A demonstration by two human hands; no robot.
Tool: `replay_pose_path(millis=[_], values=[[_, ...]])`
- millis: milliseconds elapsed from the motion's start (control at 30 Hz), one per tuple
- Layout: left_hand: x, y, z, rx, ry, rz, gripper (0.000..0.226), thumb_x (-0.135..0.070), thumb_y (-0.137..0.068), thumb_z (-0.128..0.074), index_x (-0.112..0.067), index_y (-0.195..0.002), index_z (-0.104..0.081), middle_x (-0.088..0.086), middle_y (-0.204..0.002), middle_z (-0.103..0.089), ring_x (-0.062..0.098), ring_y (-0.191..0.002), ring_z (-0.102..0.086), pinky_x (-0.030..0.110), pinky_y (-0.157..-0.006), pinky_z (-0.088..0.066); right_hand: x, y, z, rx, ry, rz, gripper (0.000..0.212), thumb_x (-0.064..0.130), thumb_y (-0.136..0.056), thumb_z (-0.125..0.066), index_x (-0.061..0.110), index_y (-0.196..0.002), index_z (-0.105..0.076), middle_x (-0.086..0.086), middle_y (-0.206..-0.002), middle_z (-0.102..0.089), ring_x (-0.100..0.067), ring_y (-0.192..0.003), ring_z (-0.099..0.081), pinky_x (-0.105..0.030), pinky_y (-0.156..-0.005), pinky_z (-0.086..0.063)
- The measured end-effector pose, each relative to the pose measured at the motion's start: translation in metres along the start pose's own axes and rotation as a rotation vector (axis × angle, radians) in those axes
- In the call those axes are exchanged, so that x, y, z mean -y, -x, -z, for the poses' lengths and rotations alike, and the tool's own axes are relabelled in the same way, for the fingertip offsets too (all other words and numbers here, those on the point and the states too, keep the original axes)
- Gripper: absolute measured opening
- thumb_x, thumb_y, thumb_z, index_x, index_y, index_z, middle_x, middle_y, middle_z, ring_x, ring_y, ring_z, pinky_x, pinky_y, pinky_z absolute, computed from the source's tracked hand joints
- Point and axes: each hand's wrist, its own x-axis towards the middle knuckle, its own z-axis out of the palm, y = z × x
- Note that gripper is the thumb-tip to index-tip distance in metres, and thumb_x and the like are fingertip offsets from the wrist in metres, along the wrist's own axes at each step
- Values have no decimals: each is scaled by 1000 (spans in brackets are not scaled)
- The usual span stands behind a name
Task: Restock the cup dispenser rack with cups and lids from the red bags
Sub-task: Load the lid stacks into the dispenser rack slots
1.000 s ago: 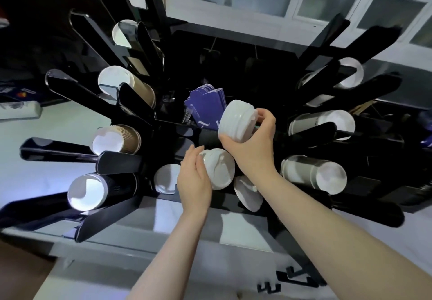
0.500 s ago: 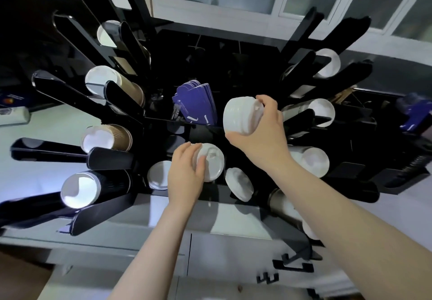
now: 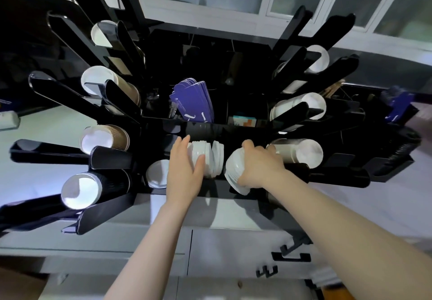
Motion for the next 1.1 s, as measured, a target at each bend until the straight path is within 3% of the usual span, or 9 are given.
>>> replay_pose_path(millis=[133,233,333,433,633,767,900,1000,1100], values=[[4,2,5,-76,-23,-13,56,-18,-86,-66,-8,-136,-44,6,-138,-47,19,-129,-40,27,-107,-30,5,-4,-12,31,4,32,100,28,-70,-79,19,-147,-15,-13,-138,-35,-37,-129,-30,-40,-99,-38],[5,3,6,-91,-14,-4,58,-19,-83,-70,-9,-134,-46,5,-134,-50,18,-124,-43,23,-103,-31,5,-4,-17,46,-49,47,123,40,-61,-86,26,-150,-2,-15,-141,-29,-37,-127,-34,-44,-99,-43],[4,1,6,-98,-15,9,60,-16,-80,-71,-9,-134,-46,5,-132,-51,19,-122,-44,31,-103,-37,9,-2,-31,36,-50,21,128,39,-60,-88,28,-150,2,-16,-144,-27,-37,-126,-38,-45,-94,-46],[4,0,6,-85,6,45,62,-12,-79,-71,-12,-135,-44,3,-132,-50,16,-121,-44,31,-102,-38,17,-1,-47,2,26,-15,110,25,-71,-83,24,-149,-5,-17,-141,-30,-35,-121,-41,-39,-83,-45],[6,3,9,-48,96,157,62,-17,-79,-72,-22,-133,-41,-1,-111,-60,21,-102,-59,34,-86,-48,14,-1,-45,-347,-81,-20,53,2,-84,-56,19,-130,-35,-12,-108,-54,-30,-91,-54,-35,-59,-39],[7,2,12,-10,83,178,63,-19,-79,-72,-24,-133,-39,4,-108,-63,23,-100,-60,34,-84,-47,14,-1,-42,-459,-238,-106,48,-1,-87,-46,22,-129,-38,-10,-98,-55,-31,-82,-56,-36,-60,-47],[5,1,13,19,58,185,61,-17,-78,-72,-22,-131,-43,-3,-99,-62,18,-92,-59,24,-73,-41,15,-3,-34,-592,-418,-193,49,-2,-85,-42,25,-126,-40,-9,-96,-55,-34,-82,-56,-38,-62,-49],[3,-5,14,38,42,213,43,-17,-78,-73,-18,-117,-55,-12,-84,-60,13,-83,-58,9,-60,-36,18,-3,-28,-666,-500,-189,50,2,-84,-46,27,-127,-41,-9,-104,-55,-33,-87,-55,-37,-62,-46],[-1,-10,13,95,94,220,17,-17,-79,-71,-18,-94,-65,-12,-81,-64,8,-78,-61,7,-59,-37,25,-1,-31,-702,-527,-137,58,11,-81,-57,26,-133,-37,-5,-118,-50,-30,-99,-53,-36,-66,-44]])
